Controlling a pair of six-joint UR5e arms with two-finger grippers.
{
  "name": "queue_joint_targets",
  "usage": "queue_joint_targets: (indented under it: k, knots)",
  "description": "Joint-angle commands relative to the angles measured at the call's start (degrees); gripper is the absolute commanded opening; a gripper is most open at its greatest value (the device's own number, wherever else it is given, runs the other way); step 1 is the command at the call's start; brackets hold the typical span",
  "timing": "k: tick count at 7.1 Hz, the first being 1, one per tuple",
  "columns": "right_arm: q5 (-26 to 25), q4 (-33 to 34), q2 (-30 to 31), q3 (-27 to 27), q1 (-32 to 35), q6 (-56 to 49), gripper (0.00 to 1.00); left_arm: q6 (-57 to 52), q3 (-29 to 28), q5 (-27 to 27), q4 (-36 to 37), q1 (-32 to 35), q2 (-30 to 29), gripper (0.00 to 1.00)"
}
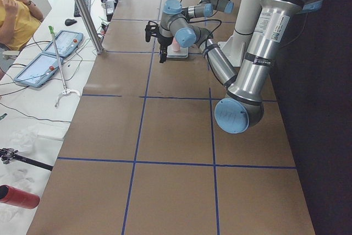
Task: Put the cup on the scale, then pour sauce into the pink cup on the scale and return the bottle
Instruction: 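Tip the bottle upright and move it back away from the scale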
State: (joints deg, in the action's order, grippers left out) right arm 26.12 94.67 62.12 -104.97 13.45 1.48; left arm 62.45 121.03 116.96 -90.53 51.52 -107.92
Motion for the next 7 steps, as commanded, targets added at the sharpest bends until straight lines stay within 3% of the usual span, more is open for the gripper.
queue_joint_targets:
  k: [1,3,4,6,7]
  knots:
    - [1.04,-0.10,1.07,-0.15,-0.79,14.71,0.00,0.04,0.34,0.02,0.00,0.07,-0.01,1.00]
    - [1.13,-1.23,0.73,-0.41,-1.32,28.24,0.00,0.13,0.69,0.02,0.09,0.16,0.08,1.00]
    - [5.30,-7.16,1.25,-0.41,-1.14,35.54,0.00,0.13,0.61,0.02,0.09,0.07,0.16,1.00]
    - [6.66,-16.14,6.93,-1.29,-0.71,38.49,0.00,0.13,0.61,0.02,0.09,0.07,0.17,1.00]
    - [7.01,-16.27,9.84,-3.64,-0.44,40.86,0.00,0.13,0.61,0.02,0.09,0.07,0.17,1.00]
